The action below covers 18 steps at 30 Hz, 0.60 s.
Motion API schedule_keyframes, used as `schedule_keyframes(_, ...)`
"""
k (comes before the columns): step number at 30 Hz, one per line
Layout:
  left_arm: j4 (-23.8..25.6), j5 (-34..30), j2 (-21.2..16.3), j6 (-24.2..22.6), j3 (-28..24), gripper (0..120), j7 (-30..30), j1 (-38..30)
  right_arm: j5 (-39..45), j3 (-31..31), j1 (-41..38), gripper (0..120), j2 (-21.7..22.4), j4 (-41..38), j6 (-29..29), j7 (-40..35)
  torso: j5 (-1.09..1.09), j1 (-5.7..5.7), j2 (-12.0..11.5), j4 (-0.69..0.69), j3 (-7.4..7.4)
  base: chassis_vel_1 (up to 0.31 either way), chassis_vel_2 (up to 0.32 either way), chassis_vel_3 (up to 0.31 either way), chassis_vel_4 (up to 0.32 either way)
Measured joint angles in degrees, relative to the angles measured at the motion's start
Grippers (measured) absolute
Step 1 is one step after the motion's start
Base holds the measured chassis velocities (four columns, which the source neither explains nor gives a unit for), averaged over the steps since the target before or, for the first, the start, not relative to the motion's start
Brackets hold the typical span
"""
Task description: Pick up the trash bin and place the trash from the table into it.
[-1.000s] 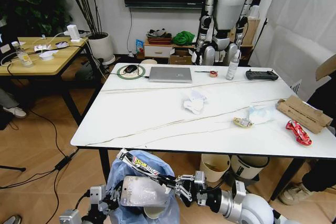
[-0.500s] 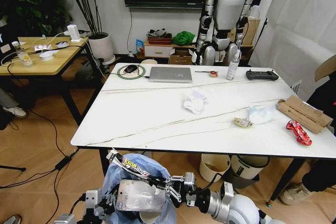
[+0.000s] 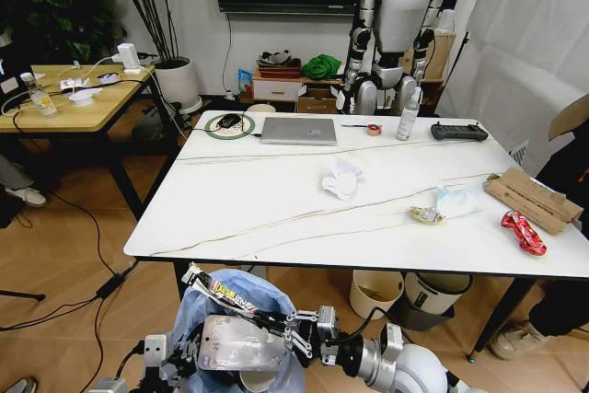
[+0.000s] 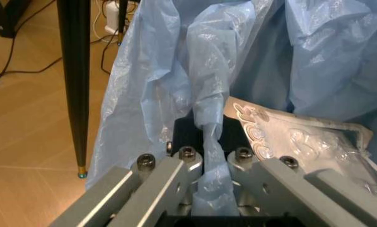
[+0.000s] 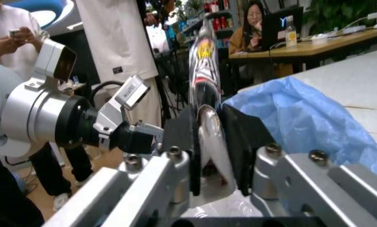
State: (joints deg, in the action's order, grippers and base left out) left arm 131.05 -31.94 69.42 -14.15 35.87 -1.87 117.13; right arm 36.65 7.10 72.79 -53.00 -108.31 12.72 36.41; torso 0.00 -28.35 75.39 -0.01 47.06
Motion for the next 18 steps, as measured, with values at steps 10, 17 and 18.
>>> schedule_keyframes(10, -0.3, -0.3, 0.1, 0.0, -0.4, 0, 0.0, -0.5, 0.9, -1.8, 0.1, 56, -0.1, -1.3, -0.1, -0.1, 0.00, 0.00, 0.0, 0.00, 0.00, 0.000, 0.000, 0.000, 0.000)
schedule_keyframes(17, -1.0, -0.3, 0.5, 0.0, -1.1, 0, 0.0, -0.7, 3.8, -8.7, -4.1, 83, -1.6, -3.3, -4.9, -13.8, 0.00, 0.00, 0.0, 0.00, 0.00, 0.000, 0.000, 0.000, 0.000)
schedule_keyframes(18, -1.1, -0.3, 0.6, 0.0, -1.2, 0, 0.0, -0.7, 3.2, -9.5, -5.1, 88, -1.8, -3.0, -5.8, -17.6, 0.01, 0.00, 0.0, 0.00, 0.00, 0.000, 0.000, 0.000, 0.000)
